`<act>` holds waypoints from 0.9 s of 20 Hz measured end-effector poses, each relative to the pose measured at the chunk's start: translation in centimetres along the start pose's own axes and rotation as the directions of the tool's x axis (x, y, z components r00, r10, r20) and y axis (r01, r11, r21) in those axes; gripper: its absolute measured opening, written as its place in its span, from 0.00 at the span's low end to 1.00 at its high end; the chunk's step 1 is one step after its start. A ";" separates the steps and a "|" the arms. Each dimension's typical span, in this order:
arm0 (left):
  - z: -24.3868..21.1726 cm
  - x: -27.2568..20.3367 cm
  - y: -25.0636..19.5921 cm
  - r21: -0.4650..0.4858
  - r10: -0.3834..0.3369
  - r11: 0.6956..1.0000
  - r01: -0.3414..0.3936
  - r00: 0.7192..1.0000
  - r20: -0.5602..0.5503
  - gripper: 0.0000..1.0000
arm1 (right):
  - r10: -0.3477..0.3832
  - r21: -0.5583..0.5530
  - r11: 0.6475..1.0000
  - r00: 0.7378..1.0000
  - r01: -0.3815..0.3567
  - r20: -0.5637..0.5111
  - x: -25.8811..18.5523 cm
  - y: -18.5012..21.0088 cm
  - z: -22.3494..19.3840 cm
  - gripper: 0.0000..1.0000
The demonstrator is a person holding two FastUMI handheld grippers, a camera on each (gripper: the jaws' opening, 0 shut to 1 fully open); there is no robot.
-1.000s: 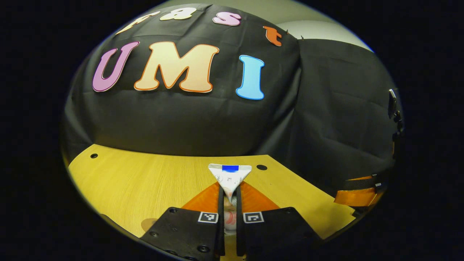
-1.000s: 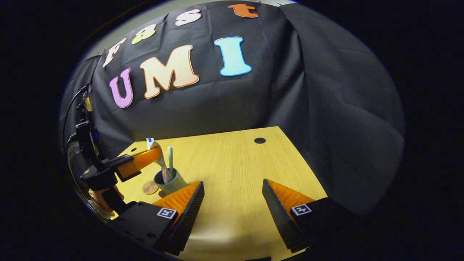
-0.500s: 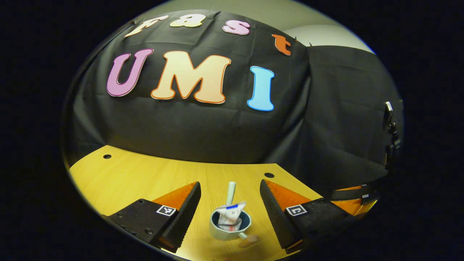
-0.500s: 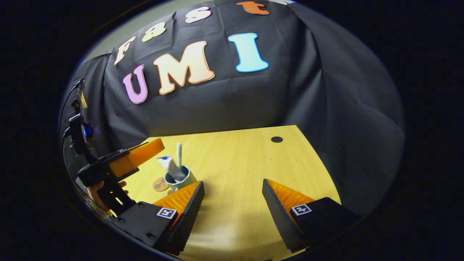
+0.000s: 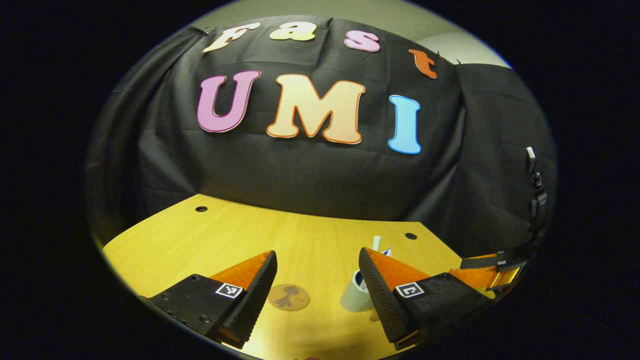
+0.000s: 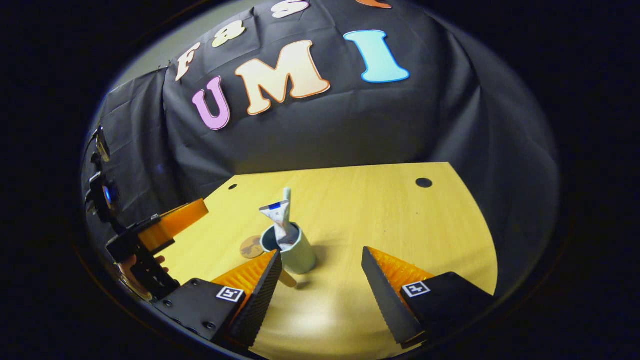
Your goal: Put the toothbrush and toothpaste on the desktop into the cup, then pick up the cup and place it on the coaster on the desktop.
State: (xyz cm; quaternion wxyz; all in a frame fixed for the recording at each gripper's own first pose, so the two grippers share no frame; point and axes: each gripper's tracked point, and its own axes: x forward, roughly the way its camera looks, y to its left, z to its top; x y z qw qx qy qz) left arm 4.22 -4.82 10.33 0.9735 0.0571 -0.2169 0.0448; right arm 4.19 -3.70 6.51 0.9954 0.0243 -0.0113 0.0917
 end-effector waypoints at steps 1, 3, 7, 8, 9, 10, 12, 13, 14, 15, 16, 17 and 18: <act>-0.1 -0.1 0.7 -0.005 0.015 1.000 -0.015 1.000 -0.016 0.94 | 0.012 -0.003 1.000 1.000 -0.012 -0.010 0.5 0.7 0.0 0.99; -1.0 -0.8 2.5 -0.011 0.038 0.999 -0.038 0.999 -0.032 0.94 | 0.020 -0.025 0.999 0.999 -0.021 -0.028 1.4 1.8 -0.2 0.98; -1.9 -1.1 5.7 -0.020 0.061 0.998 -0.062 0.996 -0.071 0.94 | 0.010 -0.063 0.998 0.996 -0.016 -0.086 3.1 3.7 -0.7 0.98; -2.2 -1.2 6.6 -0.018 0.063 0.998 -0.065 0.995 -0.081 0.94 | 0.007 -0.071 0.997 0.994 -0.015 -0.107 3.5 4.2 -1.0 0.99; -2.3 -1.3 7.6 -0.015 0.064 0.998 -0.066 0.994 -0.091 0.95 | -0.001 -0.083 0.997 0.992 -0.010 -0.130 4.0 4.6 -1.3 0.99; -2.5 -1.3 8.3 -0.013 0.061 0.998 -0.063 0.993 -0.099 0.95 | -0.016 -0.100 0.995 0.988 0.001 -0.151 4.6 4.8 -1.6 0.98; -3.5 -1.3 10.2 -0.003 0.055 0.998 -0.056 0.989 -0.136 0.94 | -0.053 -0.147 0.989 0.978 0.024 -0.201 5.6 5.1 -2.4 0.98; -4.0 -1.4 11.2 0.006 0.057 0.998 -0.057 0.986 -0.156 0.94 | -0.063 -0.155 0.987 0.973 0.029 -0.223 6.1 5.3 -2.7 0.98; -4.4 -1.6 12.3 0.013 0.062 0.998 -0.060 0.983 -0.174 0.95 | -0.067 -0.152 0.988 0.965 0.029 -0.255 6.5 5.7 -3.3 0.98; -4.8 -1.7 13.2 0.014 0.063 0.998 -0.062 0.980 -0.188 0.95 | -0.075 -0.144 0.989 0.954 0.034 -0.291 6.9 5.9 -3.9 0.98; -5.1 -1.8 13.8 0.008 0.057 0.998 -0.057 0.978 -0.202 0.95 | -0.083 -0.138 0.990 0.941 0.040 -0.327 7.2 6.0 -4.6 0.99; -5.3 -1.9 14.2 0.004 0.049 0.999 -0.049 0.975 -0.215 0.95 | -0.102 -0.142 0.989 0.925 0.053 -0.367 7.5 6.0 -5.3 0.94; -5.5 -2.0 14.7 0.006 0.045 0.999 -0.045 0.973 -0.226 0.94 | -0.127 -0.151 0.986 0.909 0.072 -0.397 7.8 5.4 -5.8 0.99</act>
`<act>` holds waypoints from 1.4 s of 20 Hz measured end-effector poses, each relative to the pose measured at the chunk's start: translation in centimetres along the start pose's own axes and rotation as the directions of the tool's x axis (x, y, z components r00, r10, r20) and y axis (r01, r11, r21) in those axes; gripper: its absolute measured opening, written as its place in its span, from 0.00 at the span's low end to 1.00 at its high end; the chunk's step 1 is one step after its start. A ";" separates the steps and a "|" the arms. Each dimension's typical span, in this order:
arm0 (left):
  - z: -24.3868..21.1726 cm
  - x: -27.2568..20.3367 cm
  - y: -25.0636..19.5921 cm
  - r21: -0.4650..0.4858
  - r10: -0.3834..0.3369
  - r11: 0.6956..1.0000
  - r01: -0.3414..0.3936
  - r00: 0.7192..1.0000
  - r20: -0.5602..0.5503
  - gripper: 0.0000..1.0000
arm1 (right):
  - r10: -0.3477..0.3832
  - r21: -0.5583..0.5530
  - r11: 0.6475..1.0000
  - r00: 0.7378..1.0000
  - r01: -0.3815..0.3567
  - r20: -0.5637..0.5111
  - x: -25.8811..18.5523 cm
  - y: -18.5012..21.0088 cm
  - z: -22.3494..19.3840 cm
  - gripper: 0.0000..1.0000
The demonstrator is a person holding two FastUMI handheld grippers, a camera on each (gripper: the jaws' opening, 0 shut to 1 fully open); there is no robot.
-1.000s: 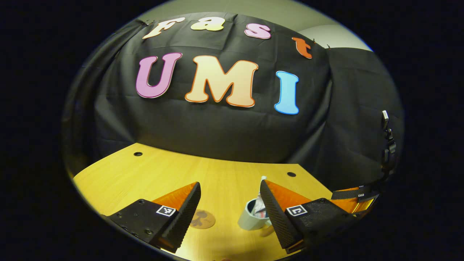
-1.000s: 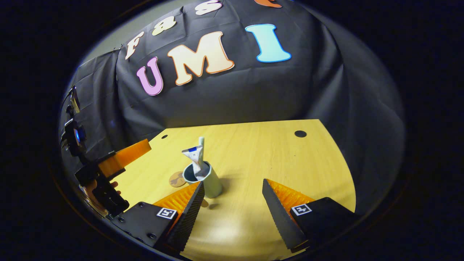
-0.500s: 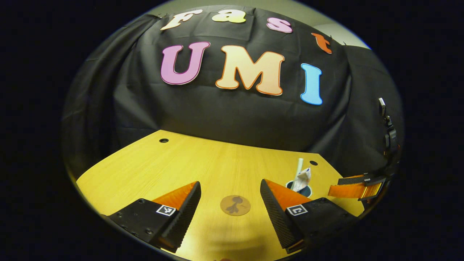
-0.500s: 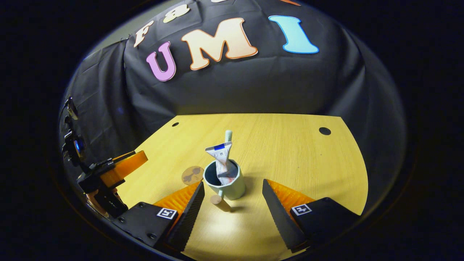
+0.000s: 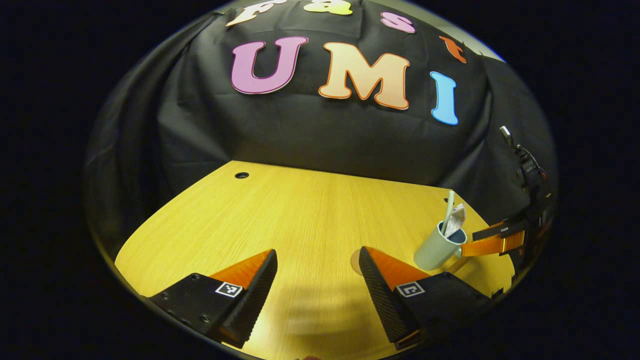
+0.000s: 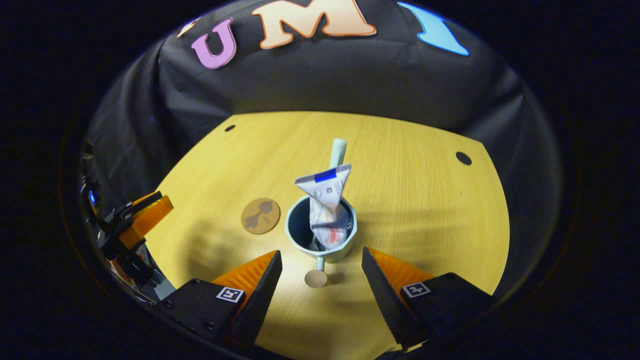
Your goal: Put the toothbrush and toothpaste on the desktop into the cup, then pick up the cup and place it on the coaster on the desktop.
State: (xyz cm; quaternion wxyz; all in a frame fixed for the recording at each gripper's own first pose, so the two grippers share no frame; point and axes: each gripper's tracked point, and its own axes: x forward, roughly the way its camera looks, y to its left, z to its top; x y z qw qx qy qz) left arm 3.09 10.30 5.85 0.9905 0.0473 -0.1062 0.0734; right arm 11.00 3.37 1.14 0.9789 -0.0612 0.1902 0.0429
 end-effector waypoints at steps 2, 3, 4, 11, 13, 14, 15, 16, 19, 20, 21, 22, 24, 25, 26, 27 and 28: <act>-0.3 0.0 0.8 0.014 -0.001 1.000 0.002 1.000 -0.011 0.95 | -0.023 0.009 1.000 0.998 0.024 -0.066 0.9 -0.5 -0.4 0.99; -0.2 0.1 1.1 0.017 -0.001 1.000 0.001 1.000 -0.013 0.95 | -0.027 0.016 0.999 0.995 0.029 -0.097 1.1 -0.5 -0.6 0.98; -0.3 0.1 1.3 0.013 -0.003 1.000 0.003 1.000 -0.018 0.95 | -0.033 0.019 0.999 0.992 0.036 -0.123 1.4 -0.5 -1.0 0.97; -1.4 0.6 2.0 -0.012 -0.018 1.000 0.018 0.998 -0.059 0.95 | -0.048 0.023 0.998 0.968 0.055 -0.246 3.3 -0.2 -2.6 0.66; -1.8 0.7 2.2 -0.013 -0.021 1.000 0.020 0.997 -0.073 0.95 | -0.036 0.037 0.998 0.965 0.047 -0.259 3.7 0.3 -2.7 0.57; -2.0 0.9 2.4 -0.015 -0.019 1.000 0.018 0.997 -0.079 0.95 | -0.033 0.046 0.998 0.964 0.047 -0.265 3.8 0.6 -2.9 0.48; -2.1 1.0 2.6 -0.018 -0.015 1.000 0.013 0.996 -0.087 0.95 | -0.034 0.051 0.997 0.962 0.050 -0.270 3.9 0.6 -3.0 0.42; -2.3 1.1 2.7 -0.020 -0.014 1.000 0.012 0.996 -0.093 0.95 | -0.037 0.055 0.997 0.961 0.054 -0.275 3.9 0.5 -3.1 0.35; -2.3 1.3 2.8 -0.026 -0.014 1.000 0.012 0.996 -0.093 0.95 | -0.066 0.034 0.996 0.964 0.078 -0.256 3.8 0.3 -2.7 0.29; -2.4 1.4 2.8 -0.028 -0.015 1.000 0.012 0.995 -0.097 0.95 | -0.077 0.024 0.996 0.965 0.086 -0.251 3.8 0.5 -2.8 0.28; -2.5 1.4 2.7 -0.032 -0.016 0.999 0.013 0.995 -0.099 0.95 | -0.083 0.016 0.996 0.966 0.090 -0.243 4.0 0.5 -2.8 0.28; -2.5 1.3 2.8 -0.038 -0.016 0.999 0.012 0.995 -0.100 0.95 | -0.089 0.016 0.995 0.966 0.095 -0.242 3.9 0.4 -2.8 0.26; -2.7 1.2 2.7 -0.045 -0.015 0.999 0.011 0.995 -0.102 0.95 | -0.101 0.006 0.994 0.966 0.106 -0.236 3.8 0.3 -2.8 0.25; -2.8 1.2 2.8 -0.045 -0.012 0.999 0.008 0.994 -0.106 0.95 | -0.101 0.007 0.994 0.967 0.105 -0.235 3.7 0.4 -2.7 0.25; -2.9 1.1 3.0 -0.045 -0.008 0.999 0.004 0.994 -0.109 0.95 | -0.092 0.012 0.995 0.968 0.097 -0.235 3.7 0.6 -2.6 0.25; -3.0 0.9 3.2 -0.046 -0.005 0.999 0.000 0.994 -0.113 0.95 | -0.083 0.017 0.996 0.969 0.090 -0.233 3.7 0.7 -2.5 0.25; -3.2 0.9 3.4 -0.048 -0.002 0.999 -0.003 0.993 -0.115 0.95 | -0.076 0.018 0.996 0.971 0.082 -0.228 3.7 0.7 -2.4 0.25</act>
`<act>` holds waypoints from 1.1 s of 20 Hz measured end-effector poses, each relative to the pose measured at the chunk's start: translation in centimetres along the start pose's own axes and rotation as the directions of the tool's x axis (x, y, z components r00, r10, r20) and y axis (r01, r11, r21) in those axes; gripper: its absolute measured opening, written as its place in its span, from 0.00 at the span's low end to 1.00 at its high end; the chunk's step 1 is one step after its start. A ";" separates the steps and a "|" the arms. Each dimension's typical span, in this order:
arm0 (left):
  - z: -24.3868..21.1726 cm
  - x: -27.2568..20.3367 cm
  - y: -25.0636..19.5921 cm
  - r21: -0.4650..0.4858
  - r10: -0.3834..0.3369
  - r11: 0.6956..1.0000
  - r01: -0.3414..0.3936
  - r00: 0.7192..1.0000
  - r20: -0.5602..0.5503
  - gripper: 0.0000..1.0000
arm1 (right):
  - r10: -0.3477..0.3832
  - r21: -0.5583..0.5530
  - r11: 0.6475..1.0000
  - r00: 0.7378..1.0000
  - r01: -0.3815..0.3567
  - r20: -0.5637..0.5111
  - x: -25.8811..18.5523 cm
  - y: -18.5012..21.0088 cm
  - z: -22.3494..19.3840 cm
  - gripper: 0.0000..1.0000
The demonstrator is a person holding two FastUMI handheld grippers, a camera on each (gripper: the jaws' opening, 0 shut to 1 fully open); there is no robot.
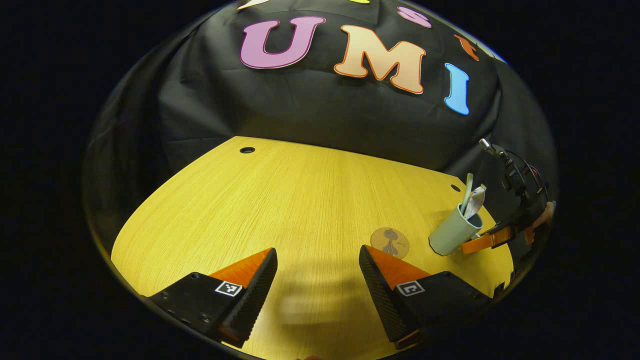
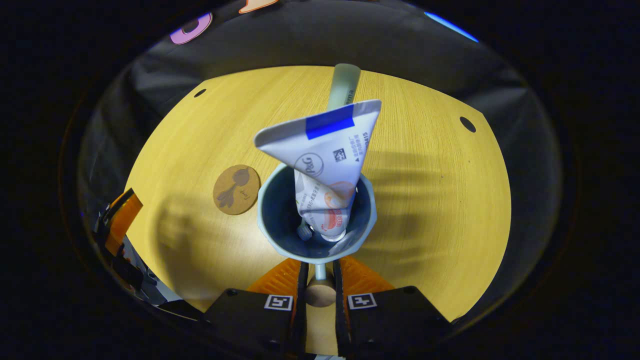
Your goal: Put the toothbrush and toothpaste on the desktop into the cup, then pick up the cup and place it on the coaster on the desktop.
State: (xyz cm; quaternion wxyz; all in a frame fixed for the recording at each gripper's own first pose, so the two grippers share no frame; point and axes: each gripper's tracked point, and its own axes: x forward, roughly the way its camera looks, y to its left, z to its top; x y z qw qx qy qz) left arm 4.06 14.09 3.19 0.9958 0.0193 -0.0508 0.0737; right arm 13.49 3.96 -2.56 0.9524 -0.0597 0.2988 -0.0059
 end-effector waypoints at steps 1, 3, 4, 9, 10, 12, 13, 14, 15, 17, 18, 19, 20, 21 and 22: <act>-0.2 0.0 0.1 -0.003 0.004 1.000 -0.004 1.000 -0.004 0.95 | 0.005 -0.006 1.000 1.000 -0.005 0.010 0.1 0.0 0.3 0.25; -0.5 -0.5 0.5 -0.010 0.013 1.000 -0.013 1.000 -0.009 0.95 | 0.022 -0.018 1.000 0.999 -0.022 0.028 0.1 0.1 0.5 0.25; -0.6 -0.8 0.7 -0.015 0.017 1.000 -0.017 1.000 -0.010 0.95 | 0.034 -0.025 0.999 0.999 -0.033 0.036 0.0 0.3 0.7 0.24; -0.8 -0.6 2.0 -0.026 0.039 0.999 -0.040 0.999 -0.021 0.95 | 0.095 -0.077 0.993 0.994 -0.091 0.055 0.2 0.6 1.1 0.25; -0.8 -0.8 2.3 -0.029 0.044 0.999 -0.044 0.999 -0.021 0.95 | 0.110 -0.080 0.991 0.993 -0.106 0.052 0.1 0.6 1.1 0.25; -0.9 -0.9 2.4 -0.036 0.053 0.998 -0.054 0.998 -0.024 0.95 | 0.137 -0.076 0.988 0.990 -0.134 0.044 0.1 0.7 1.0 0.25; -0.9 -0.9 2.6 -0.038 0.060 0.997 -0.061 0.998 -0.027 0.95 | 0.143 -0.077 0.987 0.989 -0.140 0.038 0.1 0.7 1.0 0.25; -1.2 -0.8 3.1 -0.041 0.067 0.997 -0.068 0.997 -0.030 0.95 | 0.144 -0.078 0.987 0.989 -0.141 0.032 0.0 0.7 0.9 0.25; -1.3 -1.1 3.7 -0.045 0.073 0.996 -0.074 0.997 -0.032 0.95 | 0.142 -0.079 0.987 0.990 -0.140 0.025 0.0 0.7 0.9 0.25; -1.7 -1.6 4.4 -0.053 0.084 0.995 -0.086 0.996 -0.037 0.95 | 0.133 -0.087 0.987 0.991 -0.131 0.016 0.0 0.8 0.8 0.25; -2.0 -1.5 4.5 -0.058 0.088 0.994 -0.091 0.995 -0.041 0.95 | 0.131 -0.093 0.987 0.991 -0.128 0.017 0.0 1.0 0.9 0.25; -2.1 -1.6 4.7 -0.063 0.091 0.994 -0.094 0.995 -0.045 0.95 | 0.131 -0.097 0.987 0.991 -0.129 0.018 0.1 1.2 0.9 0.25; -2.3 -1.6 4.9 -0.066 0.094 0.993 -0.097 0.994 -0.048 0.95 | 0.133 -0.099 0.986 0.991 -0.131 0.014 0.4 1.3 0.8 0.25; -2.5 -1.7 5.1 -0.070 0.097 0.992 -0.101 0.994 -0.052 0.95 | 0.132 -0.103 0.986 0.991 -0.130 0.010 0.4 1.3 0.8 0.25; -2.5 -1.8 5.2 -0.072 0.099 0.992 -0.103 0.994 -0.053 0.95 | 0.127 -0.110 0.986 0.992 -0.126 0.005 0.3 1.0 0.7 0.25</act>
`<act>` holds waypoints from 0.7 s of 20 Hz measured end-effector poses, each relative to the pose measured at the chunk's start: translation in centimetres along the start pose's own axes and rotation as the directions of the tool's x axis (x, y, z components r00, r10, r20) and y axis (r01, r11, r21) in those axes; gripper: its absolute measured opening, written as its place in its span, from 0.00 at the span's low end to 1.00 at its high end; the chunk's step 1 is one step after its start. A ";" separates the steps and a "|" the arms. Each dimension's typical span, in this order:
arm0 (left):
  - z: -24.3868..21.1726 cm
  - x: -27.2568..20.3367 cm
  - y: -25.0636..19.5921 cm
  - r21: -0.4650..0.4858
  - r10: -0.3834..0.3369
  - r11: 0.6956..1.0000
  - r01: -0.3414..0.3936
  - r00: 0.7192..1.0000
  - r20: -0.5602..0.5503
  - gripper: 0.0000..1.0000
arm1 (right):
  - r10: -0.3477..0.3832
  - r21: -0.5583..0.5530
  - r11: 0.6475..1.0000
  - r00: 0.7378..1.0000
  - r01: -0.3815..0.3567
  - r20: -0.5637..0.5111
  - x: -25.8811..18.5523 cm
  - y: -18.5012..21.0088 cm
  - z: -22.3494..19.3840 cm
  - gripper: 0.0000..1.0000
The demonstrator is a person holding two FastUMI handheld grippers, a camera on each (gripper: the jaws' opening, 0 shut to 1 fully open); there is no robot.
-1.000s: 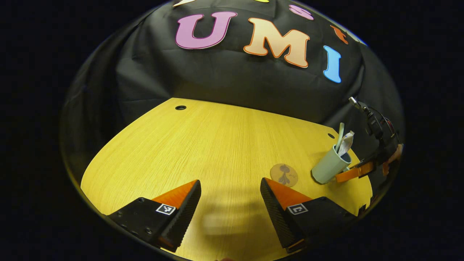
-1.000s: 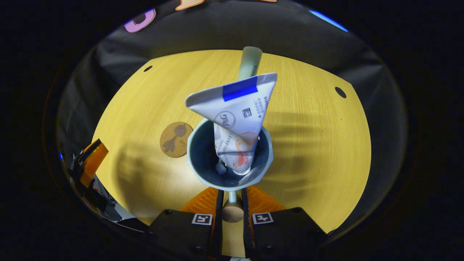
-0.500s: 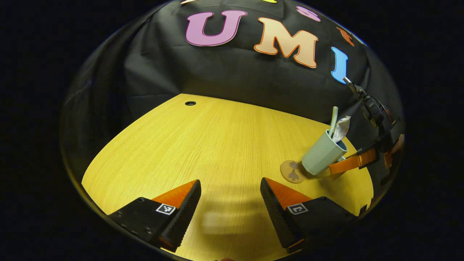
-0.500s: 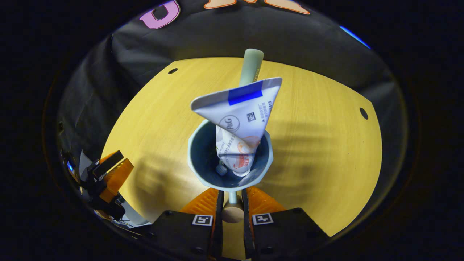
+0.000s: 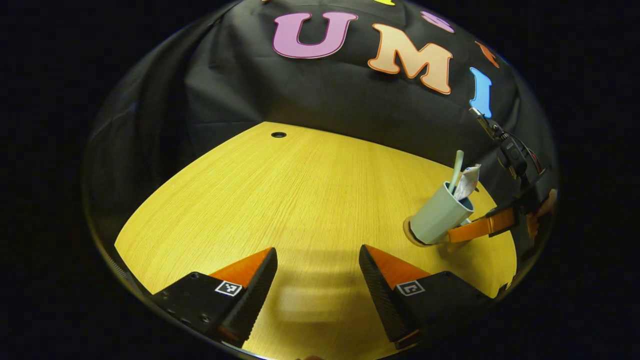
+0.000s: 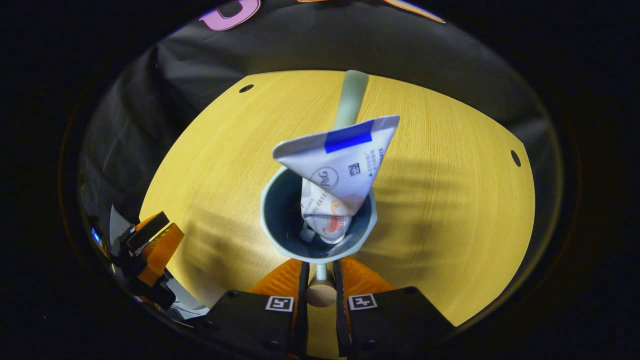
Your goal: Put the toothbrush and toothpaste on the desktop into the cup, then pick up the cup and place it on the coaster on the desktop.
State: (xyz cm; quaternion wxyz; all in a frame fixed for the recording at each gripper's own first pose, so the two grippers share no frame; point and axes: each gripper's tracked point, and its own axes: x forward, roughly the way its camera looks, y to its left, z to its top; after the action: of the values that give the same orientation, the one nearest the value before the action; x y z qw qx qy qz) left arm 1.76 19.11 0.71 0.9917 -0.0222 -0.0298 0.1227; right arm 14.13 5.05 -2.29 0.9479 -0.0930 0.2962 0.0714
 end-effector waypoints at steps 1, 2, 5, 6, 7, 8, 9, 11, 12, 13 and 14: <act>0.0 -0.1 0.1 0.000 0.003 1.000 -0.003 1.000 -0.001 0.95 | -0.006 -0.007 1.000 1.000 0.006 -0.001 -0.1 -0.1 0.1 0.25; -0.1 -0.1 0.3 0.003 0.006 1.000 -0.006 1.000 -0.001 0.95 | -0.009 -0.008 1.000 1.000 0.009 -0.001 0.0 -0.3 0.1 0.25; -0.2 -0.3 0.4 -0.001 0.006 1.000 -0.006 1.000 -0.002 0.95 | -0.016 -0.006 1.000 1.000 0.016 -0.003 0.3 0.1 0.1 0.25; -0.4 -0.3 0.4 -0.002 0.004 1.000 -0.004 1.000 -0.005 0.95 | -0.016 -0.009 1.000 1.000 0.016 -0.002 0.2 0.0 0.1 0.25; -0.5 -0.3 0.4 -0.004 0.003 1.000 -0.003 1.000 -0.006 0.95 | -0.016 -0.015 1.000 1.000 0.016 -0.001 0.2 -0.1 0.1 0.25; -0.5 -0.3 0.2 -0.005 -0.001 1.000 0.001 1.000 -0.005 0.95 | -0.005 -0.014 1.000 1.000 0.005 0.006 -0.3 -0.1 0.3 0.27; -0.5 -0.4 0.1 -0.006 -0.004 1.000 0.003 1.000 -0.004 0.95 | 0.006 -0.009 1.000 1.000 -0.006 0.013 -0.5 -0.2 0.5 0.29; -0.5 -0.4 -0.2 -0.006 -0.011 1.000 0.011 1.000 -0.001 0.95 | 0.013 0.001 1.000 1.000 -0.013 0.027 -0.3 -0.6 0.7 0.31; -0.4 -0.4 -0.3 -0.005 -0.014 1.000 0.014 1.000 0.000 0.95 | 0.011 0.001 1.000 0.999 -0.011 0.035 -0.3 -0.9 0.7 0.39; -0.4 -0.4 -0.4 -0.003 -0.017 1.000 0.017 1.000 0.001 0.95 | 0.015 -0.005 1.000 0.999 -0.014 0.046 -0.4 -1.1 0.8 0.50; -0.3 -0.4 -0.5 0.000 -0.020 1.000 0.020 1.000 0.004 0.95 | 0.016 -0.011 1.000 0.998 -0.016 0.060 -0.5 -1.4 0.8 0.58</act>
State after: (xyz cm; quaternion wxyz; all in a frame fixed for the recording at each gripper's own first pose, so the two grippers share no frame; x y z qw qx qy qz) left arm 1.53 18.48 0.40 0.9928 -0.0219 -0.0318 0.1130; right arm 14.43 3.88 -1.13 0.9552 -0.0935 0.2682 0.0834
